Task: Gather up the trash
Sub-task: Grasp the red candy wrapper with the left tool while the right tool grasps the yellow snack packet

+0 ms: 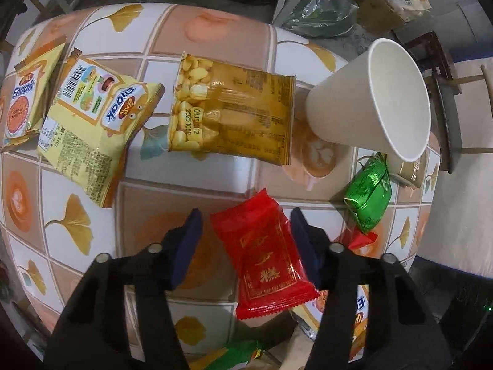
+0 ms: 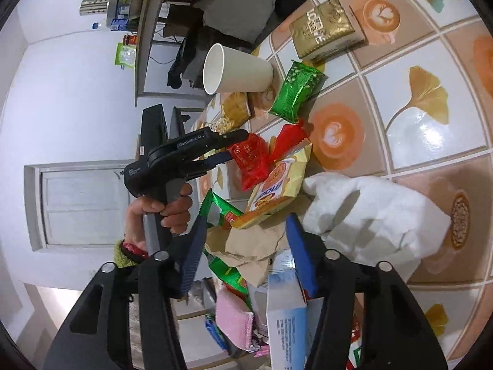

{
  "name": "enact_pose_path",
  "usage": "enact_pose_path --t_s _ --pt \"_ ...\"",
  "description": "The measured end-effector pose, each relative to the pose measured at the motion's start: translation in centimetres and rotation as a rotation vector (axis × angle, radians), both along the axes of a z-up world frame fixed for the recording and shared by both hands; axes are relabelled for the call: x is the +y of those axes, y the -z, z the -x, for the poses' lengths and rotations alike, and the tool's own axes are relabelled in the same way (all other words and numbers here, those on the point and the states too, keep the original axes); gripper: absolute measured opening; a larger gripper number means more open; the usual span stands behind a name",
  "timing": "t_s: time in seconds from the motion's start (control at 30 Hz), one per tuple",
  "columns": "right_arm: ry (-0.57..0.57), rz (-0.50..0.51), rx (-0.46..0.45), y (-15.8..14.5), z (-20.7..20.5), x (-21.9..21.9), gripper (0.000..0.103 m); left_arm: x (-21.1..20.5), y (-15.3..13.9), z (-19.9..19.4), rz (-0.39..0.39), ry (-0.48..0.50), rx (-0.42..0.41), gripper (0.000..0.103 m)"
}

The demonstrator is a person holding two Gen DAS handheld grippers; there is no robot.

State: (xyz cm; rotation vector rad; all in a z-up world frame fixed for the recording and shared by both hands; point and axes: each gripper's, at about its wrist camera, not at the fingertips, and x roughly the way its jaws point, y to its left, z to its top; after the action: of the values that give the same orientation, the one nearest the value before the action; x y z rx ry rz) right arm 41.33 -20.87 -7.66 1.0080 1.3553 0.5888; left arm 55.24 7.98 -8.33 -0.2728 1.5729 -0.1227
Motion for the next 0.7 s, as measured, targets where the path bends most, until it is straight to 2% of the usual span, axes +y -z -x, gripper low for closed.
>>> enact_pose_path --t_s 0.13,0.33,0.5,0.7 --pt "-0.005 -0.05 0.048 1.3 -0.7 0.5 0.04 0.1 0.3 -0.1 0.003 -0.001 0.0 0.035" --pt "0.004 -0.105 0.089 2.3 -0.8 0.9 0.026 0.7 0.1 0.1 0.012 -0.007 -0.021 0.022" --pt "0.022 -0.134 0.11 2.9 -0.7 0.7 0.009 1.2 -0.3 0.2 0.031 -0.009 -0.044 0.012" --pt "0.053 -0.146 0.097 2.8 -0.6 0.1 0.004 1.3 -1.9 0.5 0.047 -0.001 -0.082 0.005"
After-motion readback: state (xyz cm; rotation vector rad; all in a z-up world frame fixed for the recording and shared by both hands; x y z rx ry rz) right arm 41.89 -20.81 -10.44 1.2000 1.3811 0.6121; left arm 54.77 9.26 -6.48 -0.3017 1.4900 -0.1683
